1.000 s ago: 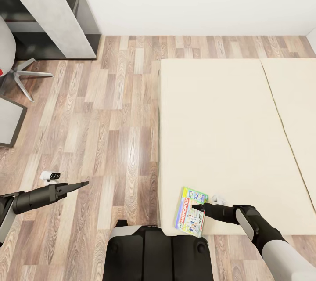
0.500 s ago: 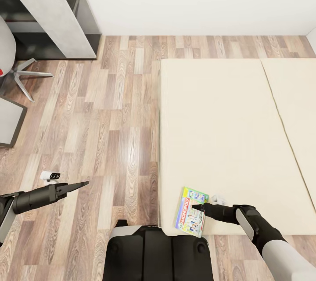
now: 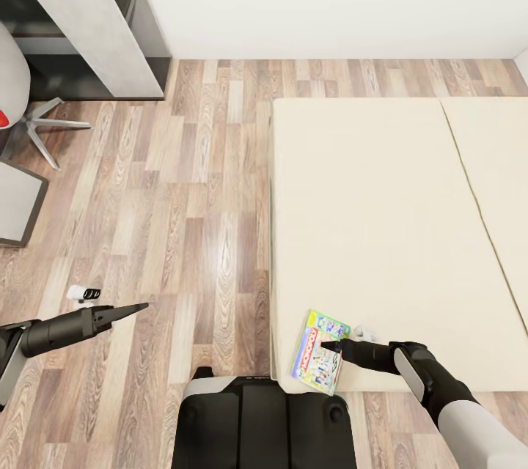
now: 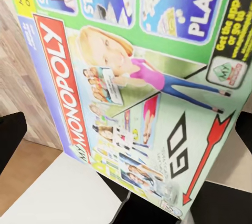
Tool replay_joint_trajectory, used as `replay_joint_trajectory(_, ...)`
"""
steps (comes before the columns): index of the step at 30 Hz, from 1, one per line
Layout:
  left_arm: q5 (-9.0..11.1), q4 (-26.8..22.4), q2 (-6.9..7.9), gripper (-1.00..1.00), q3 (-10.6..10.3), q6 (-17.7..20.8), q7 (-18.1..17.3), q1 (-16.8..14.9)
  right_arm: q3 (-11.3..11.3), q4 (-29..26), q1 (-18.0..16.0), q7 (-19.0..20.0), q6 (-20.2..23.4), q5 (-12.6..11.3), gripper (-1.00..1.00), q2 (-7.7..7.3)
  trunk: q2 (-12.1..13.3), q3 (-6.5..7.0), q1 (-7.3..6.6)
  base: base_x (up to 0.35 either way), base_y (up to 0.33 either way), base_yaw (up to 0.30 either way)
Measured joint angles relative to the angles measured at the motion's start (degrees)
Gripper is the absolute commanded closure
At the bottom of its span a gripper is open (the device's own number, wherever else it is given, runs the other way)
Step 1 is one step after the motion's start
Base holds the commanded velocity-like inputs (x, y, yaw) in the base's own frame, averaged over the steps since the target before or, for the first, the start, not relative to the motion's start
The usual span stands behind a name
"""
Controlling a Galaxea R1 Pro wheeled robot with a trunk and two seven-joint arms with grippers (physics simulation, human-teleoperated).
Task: Put all the toys in the child's room - the three board games (two on the bed and one on the table), the two jigsaw puzzles on the table, and the tennis ball on the table - inside the toy box on the table in the child's room.
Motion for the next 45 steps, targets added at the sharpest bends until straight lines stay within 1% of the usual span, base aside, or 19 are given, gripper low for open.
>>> replay_joint_trajectory(42,0.00,0.00,0.00,-1.00,0.01,-0.01,0.00,0.00,-0.07,0.00,0.00,0.05,0.12,-0.30,-1.00,0.16,0.00,0.00,0.00,0.000,0.000,0.000)
replay_joint_trajectory(45,0.01,0.00,0.00,-1.00,0.01,-0.01,0.00,0.00,-0.08,0.00,0.00,0.07,0.16,-0.35,-1.00,0.37,0.00,0.00,0.00,0.000,0.000,0.000)
